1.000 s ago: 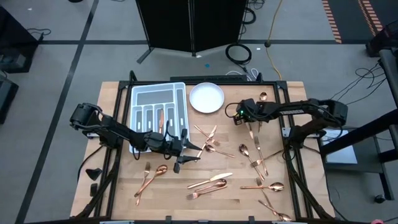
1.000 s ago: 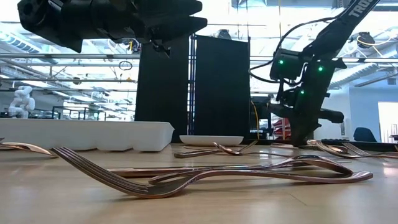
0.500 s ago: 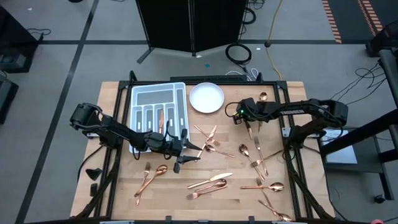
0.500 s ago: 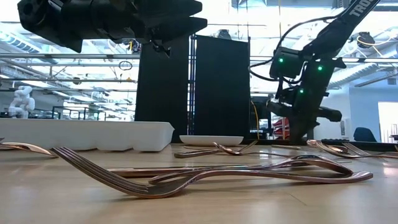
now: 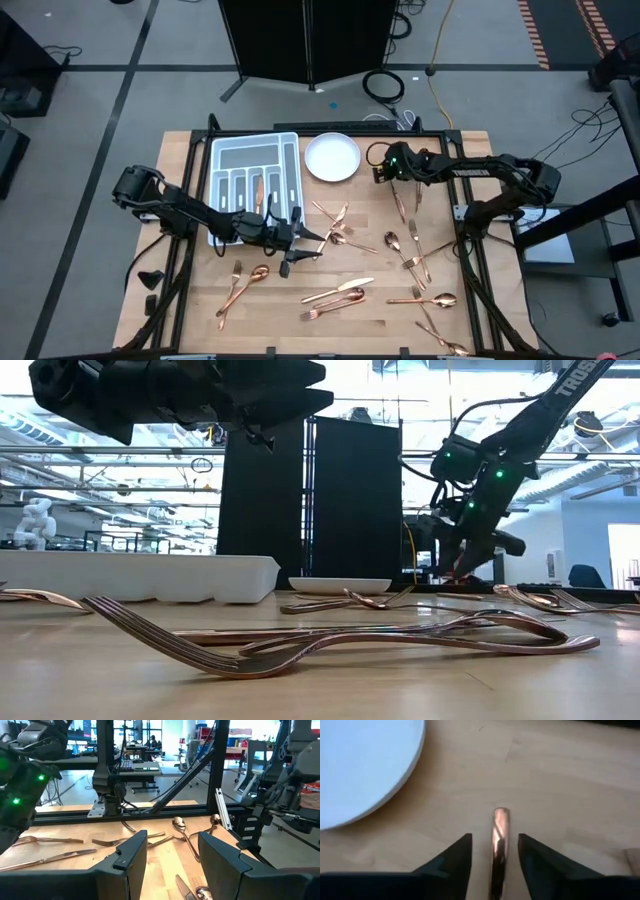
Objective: Sort silverware
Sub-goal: Put the knife on the silverware tray
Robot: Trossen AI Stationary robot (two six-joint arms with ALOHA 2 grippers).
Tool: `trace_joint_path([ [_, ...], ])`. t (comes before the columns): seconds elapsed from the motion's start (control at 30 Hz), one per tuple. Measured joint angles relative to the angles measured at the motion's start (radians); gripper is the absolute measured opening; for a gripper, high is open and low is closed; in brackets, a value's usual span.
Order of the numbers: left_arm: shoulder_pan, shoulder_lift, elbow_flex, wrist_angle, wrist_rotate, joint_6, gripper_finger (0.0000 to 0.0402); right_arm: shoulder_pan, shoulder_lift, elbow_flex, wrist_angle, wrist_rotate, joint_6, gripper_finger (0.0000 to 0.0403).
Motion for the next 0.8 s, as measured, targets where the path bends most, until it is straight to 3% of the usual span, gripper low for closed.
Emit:
trace_joint_path([
  [0.13,0.0,0.0,0.0,0.0,0.0,0.0,0.0171,-0.003,0.024,0.0,-0.003,-0.038,-0.011,0.0185],
  [0.3,0.0,0.0,0.0,0.0,0.0,0.001,0.0171,0.02,0.108,0.002,-0.005,-0.024,0.012,0.0179],
  [0.43,0.0,0.0,0.0,0.001,0.0,0.001,0.0171,0.068,0.171,0.006,0.002,0.024,0.027,0.0138],
  [0.63,0.0,0.0,0.0,0.001,0.0,0.004,0.0171,0.173,0.209,0.006,0.02,0.105,0.005,0.002],
  [0.8,0.0,0.0,0.0,-0.006,0.0,0.002,0.0171,0.24,0.209,0.002,0.049,0.133,0.004,0.0031],
])
